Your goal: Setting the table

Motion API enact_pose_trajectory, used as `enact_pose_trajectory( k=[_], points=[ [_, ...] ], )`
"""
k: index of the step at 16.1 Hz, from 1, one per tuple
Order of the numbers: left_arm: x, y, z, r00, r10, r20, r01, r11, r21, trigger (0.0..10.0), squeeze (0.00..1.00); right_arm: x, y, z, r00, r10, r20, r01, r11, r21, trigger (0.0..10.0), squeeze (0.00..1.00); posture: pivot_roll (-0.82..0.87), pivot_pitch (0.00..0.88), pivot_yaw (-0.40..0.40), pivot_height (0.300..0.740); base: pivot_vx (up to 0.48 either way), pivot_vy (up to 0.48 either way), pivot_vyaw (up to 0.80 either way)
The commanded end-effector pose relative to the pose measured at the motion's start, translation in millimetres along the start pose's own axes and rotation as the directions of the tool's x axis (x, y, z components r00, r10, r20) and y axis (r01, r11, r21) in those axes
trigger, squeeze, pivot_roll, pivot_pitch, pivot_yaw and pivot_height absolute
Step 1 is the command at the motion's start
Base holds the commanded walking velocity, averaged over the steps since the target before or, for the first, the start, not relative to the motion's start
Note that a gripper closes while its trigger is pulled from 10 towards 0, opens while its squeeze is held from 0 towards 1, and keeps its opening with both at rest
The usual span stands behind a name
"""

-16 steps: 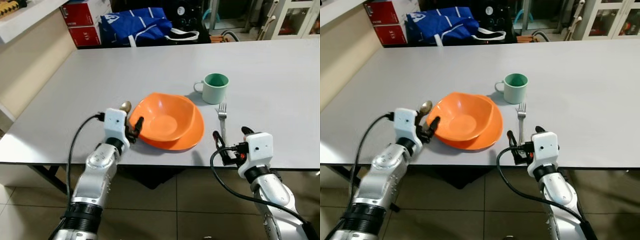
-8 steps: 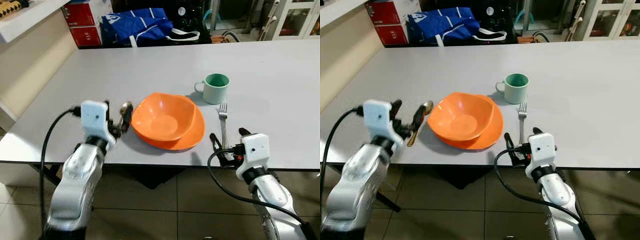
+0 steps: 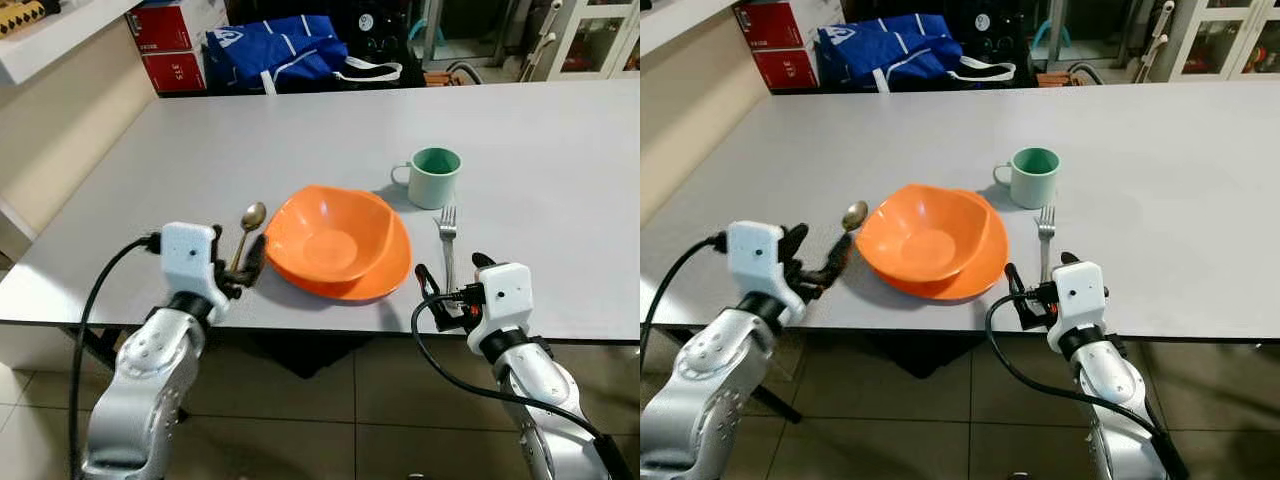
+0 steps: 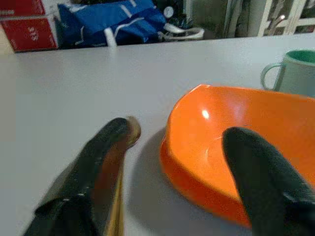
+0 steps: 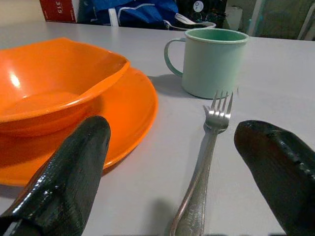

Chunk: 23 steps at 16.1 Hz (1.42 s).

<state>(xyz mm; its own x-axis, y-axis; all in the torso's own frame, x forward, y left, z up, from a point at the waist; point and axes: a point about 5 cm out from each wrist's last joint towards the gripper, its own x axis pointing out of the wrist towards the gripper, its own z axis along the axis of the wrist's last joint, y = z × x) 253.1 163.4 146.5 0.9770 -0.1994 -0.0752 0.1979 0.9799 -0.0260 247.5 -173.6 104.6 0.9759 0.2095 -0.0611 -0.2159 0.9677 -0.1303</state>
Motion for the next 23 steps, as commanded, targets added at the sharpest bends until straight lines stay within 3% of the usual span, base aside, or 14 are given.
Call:
enact_pose_trajectory(
  k=[1, 8, 15, 18, 19, 23],
  points=[
    [-4.6, 5.5, 1.0, 1.0, 0.017, -0.019, -0.017, 1.0, 0.005, 0.0, 0.0, 0.5, 2.6, -1.1, 1.0, 0.016, 0.001, -0.016, 1.0, -0.007, 10.0, 0.0, -0.17, 0.0, 0.115, 0.74, 0.0, 0.0, 0.0],
    [-5.4, -2.6, -20.7, 0.992, -0.078, -0.102, 0.076, 0.997, -0.015, 0.0, 0.0, 0.5, 7.8, 6.8, 0.998, 0.053, 0.033, -0.055, 0.998, 0.043, 10.0, 0.0, -0.17, 0.0, 0.119, 0.74, 0.0, 0.0, 0.0],
    [-13.8, -8.9, -25.2, 0.982, -0.147, -0.121, 0.148, 0.989, 0.0, 0.0, 0.0, -21.3, -9.2, 21.4, 0.977, 0.212, 0.015, -0.213, 0.975, 0.055, 10.0, 0.0, -0.21, 0.01, 0.113, 0.74, 0.0, 0.0, 0.0],
    [-1.0, -11.4, -30.4, 0.979, -0.142, -0.143, 0.148, 0.988, 0.032, 0.4, 0.0, -16.0, 1.5, 28.1, 0.965, 0.26, 0.036, -0.262, 0.963, 0.069, 10.0, 0.0, -0.21, 0.011, 0.115, 0.74, 0.0, 0.0, 0.0],
    [5.5, -9.0, -33.9, 0.976, -0.143, -0.161, 0.151, 0.988, 0.036, 10.0, 0.0, -15.2, 6.8, 30.5, 0.962, 0.27, 0.048, -0.273, 0.958, 0.085, 10.0, 0.0, -0.22, 0.012, 0.115, 0.74, 0.0, 0.0, 0.0],
    [23.4, -1.4, -41.9, 0.966, -0.135, -0.219, 0.149, 0.988, 0.049, 10.0, 0.0, -18.4, 15.4, 34.5, 0.955, 0.292, 0.054, -0.296, 0.949, 0.105, 10.0, 0.0, -0.24, 0.021, 0.126, 0.74, 0.0, 0.0, 0.0]
  ],
)
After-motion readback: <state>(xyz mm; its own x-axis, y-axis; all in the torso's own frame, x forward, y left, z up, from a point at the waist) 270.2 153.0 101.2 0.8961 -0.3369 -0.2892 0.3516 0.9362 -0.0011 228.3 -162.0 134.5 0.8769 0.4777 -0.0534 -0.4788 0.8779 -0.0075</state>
